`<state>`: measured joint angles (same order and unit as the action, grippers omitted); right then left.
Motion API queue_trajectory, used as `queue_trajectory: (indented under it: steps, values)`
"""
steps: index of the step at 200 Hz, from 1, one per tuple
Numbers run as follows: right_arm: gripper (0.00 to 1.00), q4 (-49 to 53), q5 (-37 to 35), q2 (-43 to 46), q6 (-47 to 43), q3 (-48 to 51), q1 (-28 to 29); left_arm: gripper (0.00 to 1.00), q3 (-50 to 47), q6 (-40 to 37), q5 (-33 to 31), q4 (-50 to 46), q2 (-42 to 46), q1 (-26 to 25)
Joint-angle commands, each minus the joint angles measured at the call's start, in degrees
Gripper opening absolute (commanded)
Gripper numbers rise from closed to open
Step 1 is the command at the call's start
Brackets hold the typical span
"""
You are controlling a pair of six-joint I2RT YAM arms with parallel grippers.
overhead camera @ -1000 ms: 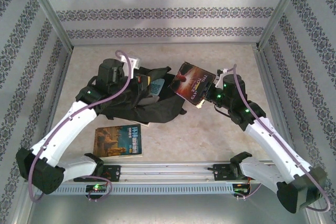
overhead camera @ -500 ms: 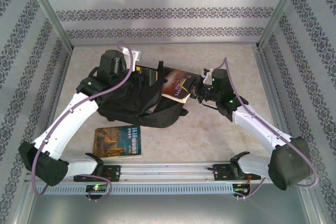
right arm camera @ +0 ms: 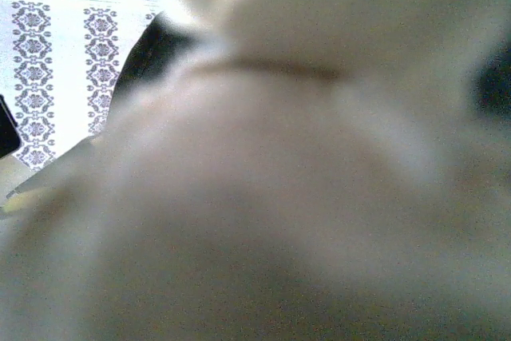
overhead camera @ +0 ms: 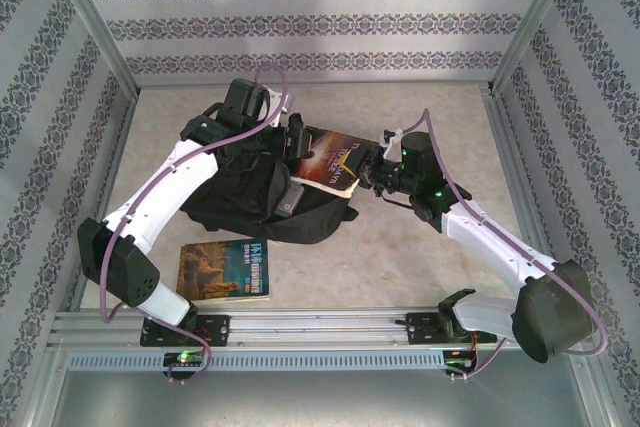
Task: Pack the student bag
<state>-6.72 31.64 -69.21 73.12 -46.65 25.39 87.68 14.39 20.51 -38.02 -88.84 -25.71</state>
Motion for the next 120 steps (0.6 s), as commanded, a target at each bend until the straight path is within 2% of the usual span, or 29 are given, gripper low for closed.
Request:
queue_trajectory:
  steps: [1,14,25,84,120]
  values:
    - [0.00,-4.3,1.9,2.5,-1.9,-2.1,0.4,0.35,0.7,-1.5,0.2,-3.3,0.2,0.3]
    - [0.00,-2.7,1.6,2.8,-3.2,-2.2,0.4,0.13,0.6,-2.4,0.1,-3.7,0.5,0.3]
    - [0.00,-1.3,1.3,3.0,-4.3,-2.0,0.4,0.00,0.8,-3.0,-0.3,-3.6,1.4,0.3]
    - [0.00,7.8,-0.1,3.0,-10.2,-0.1,0.3,0.00,6.7,-4.5,-8.7,-4.6,6.3,2.2]
    - [0.00,9.4,-0.3,0.4,-11.4,-0.8,0.8,0.00,10.9,-5.2,-9.5,-6.5,6.6,2.2]
